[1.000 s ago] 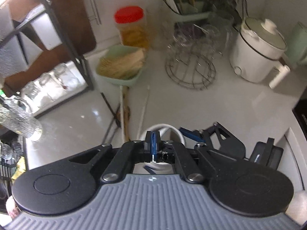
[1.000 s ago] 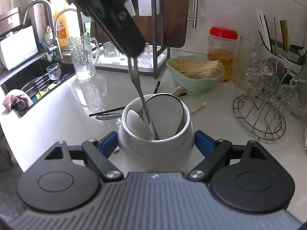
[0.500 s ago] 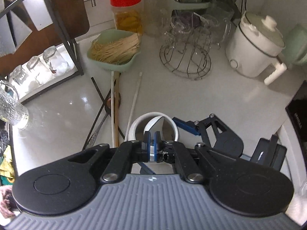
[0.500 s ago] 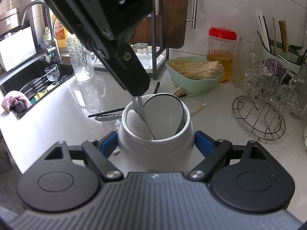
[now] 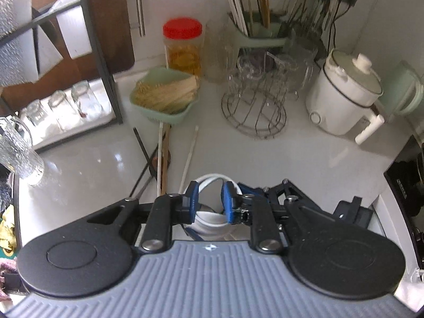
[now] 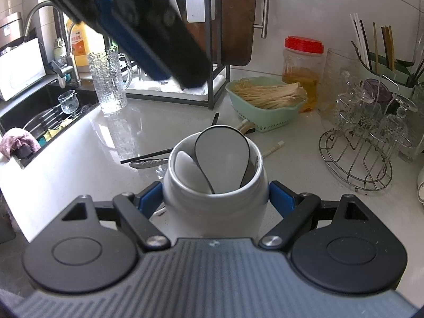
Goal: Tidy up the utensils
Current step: 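Open the left tool to release the fork and withdraw, then move the left tool to the pile and grasp a black chopstick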
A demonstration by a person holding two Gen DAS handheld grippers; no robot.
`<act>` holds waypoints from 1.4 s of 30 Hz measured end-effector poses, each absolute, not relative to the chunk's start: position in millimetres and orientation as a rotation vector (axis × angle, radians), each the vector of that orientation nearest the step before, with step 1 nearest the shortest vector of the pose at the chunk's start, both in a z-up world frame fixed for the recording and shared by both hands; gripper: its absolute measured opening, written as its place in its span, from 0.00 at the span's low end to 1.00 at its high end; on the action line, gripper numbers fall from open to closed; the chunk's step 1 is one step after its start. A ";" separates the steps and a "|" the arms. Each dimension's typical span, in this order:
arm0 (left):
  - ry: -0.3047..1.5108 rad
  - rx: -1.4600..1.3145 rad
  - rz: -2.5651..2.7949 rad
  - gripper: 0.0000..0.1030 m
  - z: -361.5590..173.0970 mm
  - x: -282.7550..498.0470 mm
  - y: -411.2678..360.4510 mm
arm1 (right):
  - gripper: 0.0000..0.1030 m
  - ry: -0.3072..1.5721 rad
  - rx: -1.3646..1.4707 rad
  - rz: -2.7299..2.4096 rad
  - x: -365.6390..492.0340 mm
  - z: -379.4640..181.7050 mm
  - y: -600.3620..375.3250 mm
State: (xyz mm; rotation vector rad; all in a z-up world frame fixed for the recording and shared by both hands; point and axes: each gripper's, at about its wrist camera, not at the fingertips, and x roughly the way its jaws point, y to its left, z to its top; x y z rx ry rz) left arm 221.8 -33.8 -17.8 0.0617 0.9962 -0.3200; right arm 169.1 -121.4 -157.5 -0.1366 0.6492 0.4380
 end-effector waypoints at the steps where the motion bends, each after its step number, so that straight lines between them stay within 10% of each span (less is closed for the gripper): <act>1: 0.980 0.063 -0.318 0.25 -14.9 219.6 -33.2 | 0.86 0.650 -0.137 0.437 168.9 -157.4 -121.1; 22: 0.790 0.020 -0.180 0.82 -18.0 186.3 29.3 | 0.86 0.650 -0.130 0.418 169.2 -157.3 -119.5; 42: 0.831 -0.118 -0.061 0.82 -97.7 172.7 91.8 | 0.86 0.644 -0.133 0.418 168.7 -157.7 -119.6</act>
